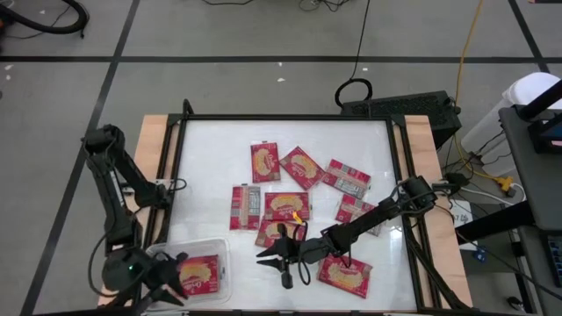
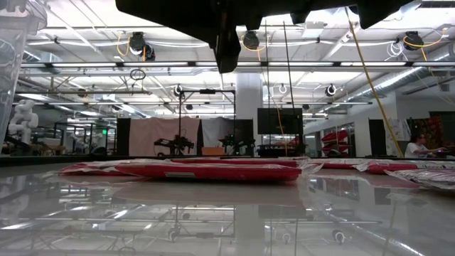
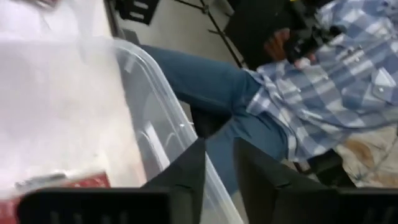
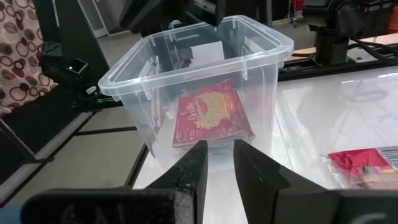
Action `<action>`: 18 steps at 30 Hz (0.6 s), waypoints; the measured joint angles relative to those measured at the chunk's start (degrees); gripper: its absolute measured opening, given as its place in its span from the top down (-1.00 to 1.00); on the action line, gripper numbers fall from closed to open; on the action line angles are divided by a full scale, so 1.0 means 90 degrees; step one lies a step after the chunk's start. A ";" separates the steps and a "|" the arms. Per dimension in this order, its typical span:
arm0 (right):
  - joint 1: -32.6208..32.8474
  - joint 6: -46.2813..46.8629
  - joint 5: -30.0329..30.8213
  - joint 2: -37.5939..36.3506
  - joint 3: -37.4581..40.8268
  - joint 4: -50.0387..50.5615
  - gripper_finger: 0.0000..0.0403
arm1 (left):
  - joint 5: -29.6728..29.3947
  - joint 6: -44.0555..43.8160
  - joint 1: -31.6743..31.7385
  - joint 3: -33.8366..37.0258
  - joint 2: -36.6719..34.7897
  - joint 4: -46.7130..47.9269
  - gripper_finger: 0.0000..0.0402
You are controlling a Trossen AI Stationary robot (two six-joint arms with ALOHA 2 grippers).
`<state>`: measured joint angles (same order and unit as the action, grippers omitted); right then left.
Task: Sort popcorn bags into baskets
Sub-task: Put the popcorn bag into the transparent bin
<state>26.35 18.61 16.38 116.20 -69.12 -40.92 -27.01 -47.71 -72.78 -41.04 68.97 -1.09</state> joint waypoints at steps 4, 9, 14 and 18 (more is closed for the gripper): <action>-0.0010 0.0000 0.0000 0.0000 0.0000 0.0004 0.65 | -0.0091 0.0013 -0.0136 0.0000 0.0007 -0.0052 0.89; -0.0012 -0.0002 0.0000 0.0000 0.0000 0.0004 0.65 | 0.0113 -0.0188 -0.0340 0.0000 0.0002 0.0178 0.96; -0.0012 -0.0027 0.0002 0.0000 0.0000 0.0004 0.65 | -0.0214 -0.1179 -0.0409 0.0000 0.0002 0.1419 0.97; -0.0012 -0.0029 0.0000 0.0000 0.0000 0.0002 0.65 | -0.0386 -0.1780 -0.0200 0.0000 -0.0013 0.2246 0.97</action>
<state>26.24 18.35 16.38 116.20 -69.12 -40.91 -30.48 -63.73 -74.58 -41.04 68.86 19.12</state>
